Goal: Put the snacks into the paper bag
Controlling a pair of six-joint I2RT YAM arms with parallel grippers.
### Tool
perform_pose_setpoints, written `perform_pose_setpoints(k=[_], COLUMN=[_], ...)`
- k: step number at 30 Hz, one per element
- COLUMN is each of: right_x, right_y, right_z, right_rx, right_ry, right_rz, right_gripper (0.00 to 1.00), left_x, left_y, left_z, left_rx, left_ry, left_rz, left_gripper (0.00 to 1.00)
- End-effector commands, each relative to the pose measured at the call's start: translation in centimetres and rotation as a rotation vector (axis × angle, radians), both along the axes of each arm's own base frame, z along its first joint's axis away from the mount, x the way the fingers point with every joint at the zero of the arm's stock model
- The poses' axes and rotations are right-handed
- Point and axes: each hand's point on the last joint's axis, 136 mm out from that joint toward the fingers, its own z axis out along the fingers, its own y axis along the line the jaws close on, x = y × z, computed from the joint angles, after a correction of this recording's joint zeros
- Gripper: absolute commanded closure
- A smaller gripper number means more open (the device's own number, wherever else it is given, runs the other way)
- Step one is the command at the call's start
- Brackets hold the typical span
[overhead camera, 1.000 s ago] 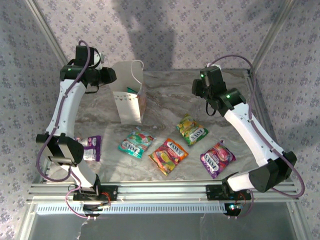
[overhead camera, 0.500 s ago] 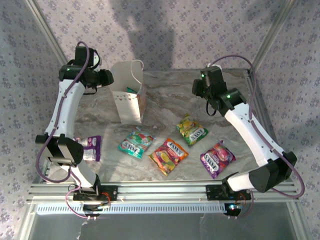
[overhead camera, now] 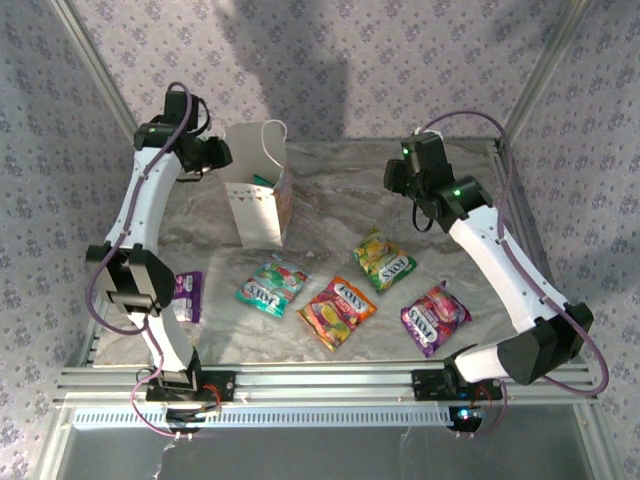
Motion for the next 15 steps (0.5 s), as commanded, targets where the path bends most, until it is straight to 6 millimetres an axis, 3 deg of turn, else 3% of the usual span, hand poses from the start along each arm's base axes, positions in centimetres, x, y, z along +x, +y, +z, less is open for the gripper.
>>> perform_pose_setpoints(k=[1,8,15], right_x=[-0.2,-0.6,-1.3], right_y=[-0.4,-1.1,-1.8], right_z=[-0.9,-2.0,-3.1], right_rx=[-0.007,-0.025,-0.043], right_ry=[0.038,0.080,0.125], right_rz=[-0.013,-0.022,-0.035], right_gripper=[0.40,0.40,0.40], left_x=[0.7,0.7,0.1], left_y=[-0.6,-2.4,-2.0], left_z=[1.6,1.4,0.3], left_rx=[-0.036,-0.076,-0.026], left_ry=[-0.043,-0.036,0.003], left_rz=[-0.010,-0.066,-0.054], left_gripper=[0.70,0.84,0.75])
